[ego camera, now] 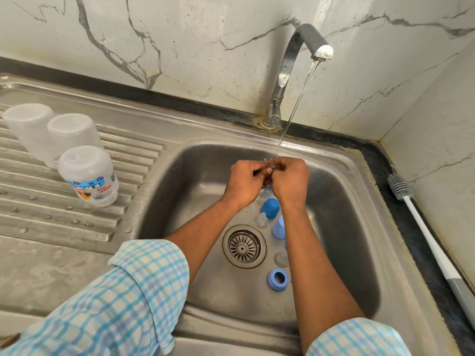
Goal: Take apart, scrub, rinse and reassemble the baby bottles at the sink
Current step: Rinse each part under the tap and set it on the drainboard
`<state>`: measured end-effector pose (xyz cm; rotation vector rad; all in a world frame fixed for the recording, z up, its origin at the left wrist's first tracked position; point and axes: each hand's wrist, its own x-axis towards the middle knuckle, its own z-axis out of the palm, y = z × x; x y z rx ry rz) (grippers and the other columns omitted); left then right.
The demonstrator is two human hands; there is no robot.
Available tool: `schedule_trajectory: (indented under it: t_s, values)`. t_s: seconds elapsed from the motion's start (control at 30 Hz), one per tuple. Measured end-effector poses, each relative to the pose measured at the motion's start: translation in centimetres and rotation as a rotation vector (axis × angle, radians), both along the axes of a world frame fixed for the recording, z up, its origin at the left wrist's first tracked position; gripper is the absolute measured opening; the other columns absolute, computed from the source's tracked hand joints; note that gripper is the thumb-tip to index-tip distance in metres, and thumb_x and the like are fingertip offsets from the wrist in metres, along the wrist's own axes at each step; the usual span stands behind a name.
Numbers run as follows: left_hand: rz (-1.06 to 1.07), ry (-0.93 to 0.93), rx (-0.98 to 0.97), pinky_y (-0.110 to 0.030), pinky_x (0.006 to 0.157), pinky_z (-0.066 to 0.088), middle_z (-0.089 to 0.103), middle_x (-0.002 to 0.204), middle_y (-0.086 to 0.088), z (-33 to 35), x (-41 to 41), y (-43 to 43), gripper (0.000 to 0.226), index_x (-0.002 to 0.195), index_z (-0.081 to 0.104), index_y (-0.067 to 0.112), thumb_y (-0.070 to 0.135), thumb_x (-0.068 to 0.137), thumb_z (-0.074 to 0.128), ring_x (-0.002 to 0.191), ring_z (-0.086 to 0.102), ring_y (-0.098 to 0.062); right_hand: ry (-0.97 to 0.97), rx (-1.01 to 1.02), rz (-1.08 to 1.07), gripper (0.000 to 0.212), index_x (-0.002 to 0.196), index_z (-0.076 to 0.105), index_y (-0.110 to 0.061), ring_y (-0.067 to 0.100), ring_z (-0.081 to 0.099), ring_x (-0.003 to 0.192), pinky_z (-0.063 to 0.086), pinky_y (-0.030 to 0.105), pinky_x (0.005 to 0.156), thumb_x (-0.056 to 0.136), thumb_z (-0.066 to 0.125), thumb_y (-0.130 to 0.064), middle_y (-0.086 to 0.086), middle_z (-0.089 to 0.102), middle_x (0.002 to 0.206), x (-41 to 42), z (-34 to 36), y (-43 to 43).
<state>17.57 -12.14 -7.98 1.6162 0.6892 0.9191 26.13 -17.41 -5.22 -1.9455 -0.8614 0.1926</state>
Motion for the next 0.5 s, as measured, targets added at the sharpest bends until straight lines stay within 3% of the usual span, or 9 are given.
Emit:
schedule_trajectory:
  t_s: [0.1,0.23,0.3,0.43,0.5]
  values:
    - [0.036,-0.022,0.023,-0.030,0.079,0.061,0.076,0.092,-0.004,0.3,0.3,0.0,0.019,0.109,0.074,0.006,0.004,0.095,0.061,0.083,0.073,-0.014,0.013,0.071,-0.059,0.010,0.083,0.076,-0.014,0.013,0.070,0.066,0.062,0.037,0.069,0.085,0.069,-0.008,-0.001,0.071,0.070,0.2,0.3,-0.3]
    - [0.125,-0.083,-0.149,-0.031,0.077,0.060,0.075,0.096,-0.006,0.2,0.1,1.3,0.024,0.107,0.074,0.011,-0.002,0.096,0.056,0.084,0.073,-0.017,0.476,0.186,0.206,0.016,0.092,0.072,-0.021,0.017,0.073,0.086,0.060,0.032,0.081,0.089,0.066,-0.007,0.002,0.076,0.088,0.4,1.2,-0.4]
    - [0.088,-0.123,-0.225,-0.030,0.077,0.059,0.075,0.097,-0.008,0.2,-0.1,1.2,0.025,0.105,0.073,0.012,-0.004,0.096,0.055,0.086,0.073,-0.017,0.561,0.184,0.246,0.018,0.106,0.068,-0.014,0.021,0.073,0.092,0.059,0.034,0.083,0.088,0.070,-0.013,0.007,0.076,0.096,0.6,1.0,-0.4]
    - [0.044,-0.192,-0.361,-0.028,0.077,0.061,0.073,0.104,-0.012,0.5,0.1,0.3,0.025,0.116,0.069,0.003,-0.004,0.094,0.058,0.090,0.072,-0.019,0.502,0.156,0.194,0.027,0.098,0.065,-0.006,0.025,0.075,0.084,0.061,0.038,0.078,0.077,0.082,-0.007,0.013,0.075,0.089,0.8,0.6,-0.5]
    - [0.073,-0.171,-0.453,-0.030,0.075,0.061,0.073,0.105,-0.015,0.6,0.5,-0.1,0.024,0.116,0.069,0.004,-0.001,0.094,0.061,0.092,0.072,-0.024,0.396,0.140,0.158,0.030,0.097,0.066,-0.005,0.020,0.074,0.083,0.061,0.032,0.077,0.074,0.085,-0.007,0.009,0.076,0.087,0.9,0.5,-0.6]
